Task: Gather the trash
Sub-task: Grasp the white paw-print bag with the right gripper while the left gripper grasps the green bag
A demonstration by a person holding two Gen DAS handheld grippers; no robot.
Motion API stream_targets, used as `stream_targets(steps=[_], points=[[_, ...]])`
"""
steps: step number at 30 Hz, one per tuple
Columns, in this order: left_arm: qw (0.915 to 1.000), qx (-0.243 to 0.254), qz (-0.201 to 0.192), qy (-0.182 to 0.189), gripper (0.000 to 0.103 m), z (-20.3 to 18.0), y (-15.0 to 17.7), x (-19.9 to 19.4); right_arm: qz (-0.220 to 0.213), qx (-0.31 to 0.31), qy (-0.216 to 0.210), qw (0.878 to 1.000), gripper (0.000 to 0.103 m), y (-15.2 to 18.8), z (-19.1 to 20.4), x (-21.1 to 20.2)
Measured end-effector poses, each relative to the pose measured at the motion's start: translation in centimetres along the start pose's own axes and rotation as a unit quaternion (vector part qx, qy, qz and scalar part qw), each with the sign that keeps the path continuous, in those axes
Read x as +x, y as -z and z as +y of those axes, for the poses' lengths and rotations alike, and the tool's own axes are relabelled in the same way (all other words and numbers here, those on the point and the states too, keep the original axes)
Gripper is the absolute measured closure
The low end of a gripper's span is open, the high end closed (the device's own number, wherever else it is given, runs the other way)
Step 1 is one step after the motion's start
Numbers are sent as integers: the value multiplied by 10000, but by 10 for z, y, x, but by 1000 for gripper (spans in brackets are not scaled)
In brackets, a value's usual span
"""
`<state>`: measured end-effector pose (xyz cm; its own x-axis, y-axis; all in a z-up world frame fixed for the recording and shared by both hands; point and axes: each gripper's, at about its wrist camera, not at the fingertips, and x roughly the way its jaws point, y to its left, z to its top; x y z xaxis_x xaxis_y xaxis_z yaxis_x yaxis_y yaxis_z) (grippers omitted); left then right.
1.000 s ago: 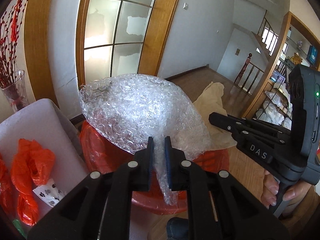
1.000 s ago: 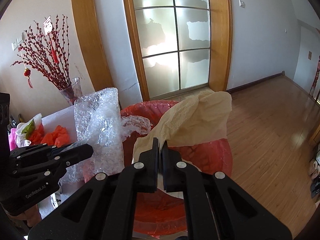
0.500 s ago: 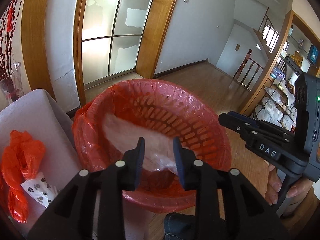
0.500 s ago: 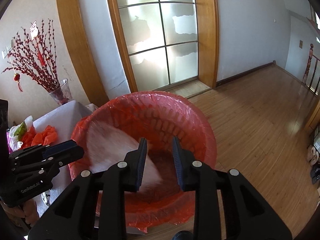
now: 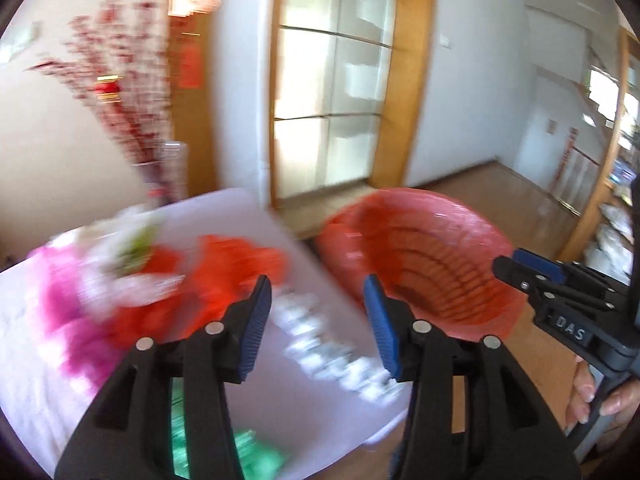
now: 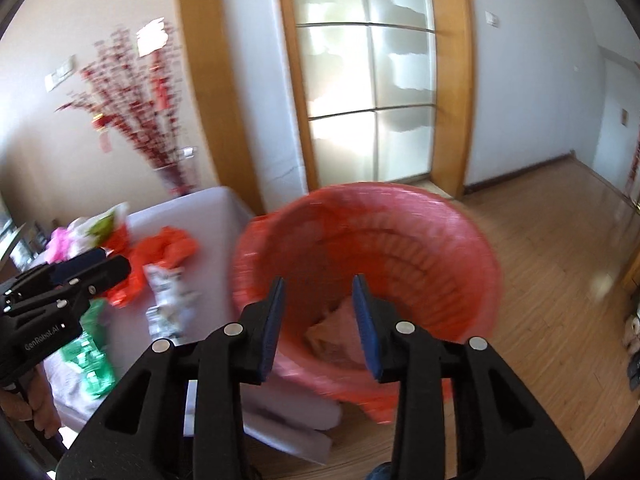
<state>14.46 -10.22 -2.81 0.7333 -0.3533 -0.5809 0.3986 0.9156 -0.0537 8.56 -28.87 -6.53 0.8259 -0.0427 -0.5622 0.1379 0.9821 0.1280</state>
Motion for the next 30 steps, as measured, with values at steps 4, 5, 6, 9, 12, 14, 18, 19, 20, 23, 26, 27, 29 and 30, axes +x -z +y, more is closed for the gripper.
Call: stream_targets(steps=[4,5,6,9,12,14,18,19,20,23,26,27,29,30], points=[[9971,-544,-146,-514,49,46,19,-35,45,-303,-473,9984,58,8,43,2],[9960,-665,-157,-574,49,56,22,-40,96,-337,-571,9978,58,10,51,6],[9943,-805,-182,-677,49,67,27,-47,133,-363,-638,9972,58,12,57,8],[9895,-977,-234,-1038,47,89,39,-65,251,-510,-778,9953,58,18,79,22],[9871,-1076,-221,-1168,47,104,50,-77,432,-474,-855,9943,58,23,90,36],[9859,-1150,-212,-1194,47,112,54,-81,542,-468,-852,9938,58,26,99,44],[9836,-1312,-149,-1228,47,124,63,-84,693,-558,-812,9927,58,33,110,56],[9833,-1341,-140,-1226,47,127,66,-84,714,-576,-810,9925,58,35,110,57],[9830,-1362,-132,-1226,47,127,67,-85,738,-609,-793,9922,58,35,112,59],[9825,-1401,-107,-1219,47,128,71,-84,780,-675,-703,9922,59,36,116,66],[9827,-1405,-85,-1201,47,128,73,-85,854,-693,-664,9917,63,37,118,73],[9830,-1400,-71,-1186,47,126,73,-84,884,-713,-653,9914,64,38,118,75],[9835,-1388,-45,-1158,47,125,74,-82,930,-755,-641,9907,68,40,118,78],[9839,-1379,-24,-1137,47,123,75,-81,946,-775,-636,9905,69,41,118,79]])
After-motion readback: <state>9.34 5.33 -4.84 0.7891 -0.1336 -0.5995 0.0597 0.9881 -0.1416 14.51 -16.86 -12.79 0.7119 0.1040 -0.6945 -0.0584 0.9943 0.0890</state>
